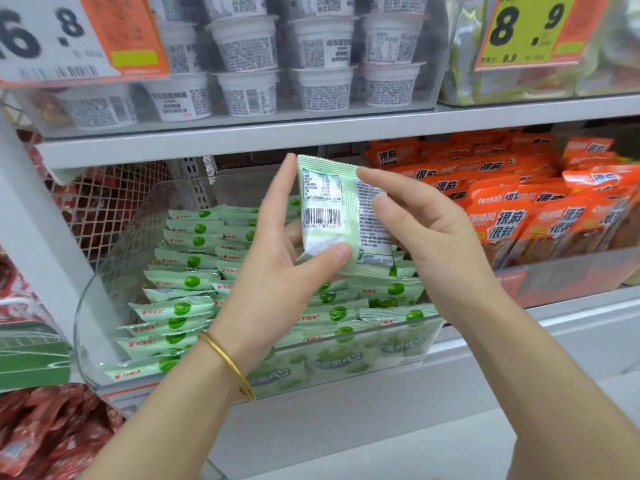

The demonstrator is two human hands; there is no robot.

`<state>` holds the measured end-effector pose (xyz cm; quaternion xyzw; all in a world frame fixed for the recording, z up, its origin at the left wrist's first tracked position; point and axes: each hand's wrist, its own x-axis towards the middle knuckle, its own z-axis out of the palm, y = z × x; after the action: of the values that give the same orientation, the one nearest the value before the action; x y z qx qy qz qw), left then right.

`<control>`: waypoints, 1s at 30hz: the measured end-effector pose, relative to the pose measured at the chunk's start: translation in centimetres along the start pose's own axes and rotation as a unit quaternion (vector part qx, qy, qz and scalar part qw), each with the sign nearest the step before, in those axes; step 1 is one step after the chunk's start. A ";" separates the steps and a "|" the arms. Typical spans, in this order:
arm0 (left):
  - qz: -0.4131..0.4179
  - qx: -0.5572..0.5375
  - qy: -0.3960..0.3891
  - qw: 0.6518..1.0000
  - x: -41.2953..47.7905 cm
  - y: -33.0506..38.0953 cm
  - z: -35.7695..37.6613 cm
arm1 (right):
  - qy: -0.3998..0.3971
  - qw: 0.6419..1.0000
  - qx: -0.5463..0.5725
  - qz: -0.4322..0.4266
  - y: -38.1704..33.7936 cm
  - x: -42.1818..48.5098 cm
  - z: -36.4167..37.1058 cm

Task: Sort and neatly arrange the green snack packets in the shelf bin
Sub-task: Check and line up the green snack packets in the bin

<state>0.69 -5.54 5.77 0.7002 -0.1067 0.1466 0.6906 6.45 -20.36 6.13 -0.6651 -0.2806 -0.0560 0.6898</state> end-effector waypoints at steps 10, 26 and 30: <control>0.019 0.006 -0.058 0.998 -0.2 0.1 0.2 | 0.058 0.997 0.044 0.031 0.2 0.2 -0.4; -0.082 -0.062 0.091 0.990 0.6 -0.9 -0.3 | 0.048 0.995 0.082 0.036 0.2 0.1 -1.0; -0.098 -0.089 0.115 0.984 0.7 -1.0 -0.6 | 0.008 0.986 0.158 0.043 -0.2 0.2 -1.6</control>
<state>1.68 -4.84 5.08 0.6211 0.0302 0.1479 0.7690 6.98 -21.82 6.42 -0.5584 -0.2512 0.0134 0.7905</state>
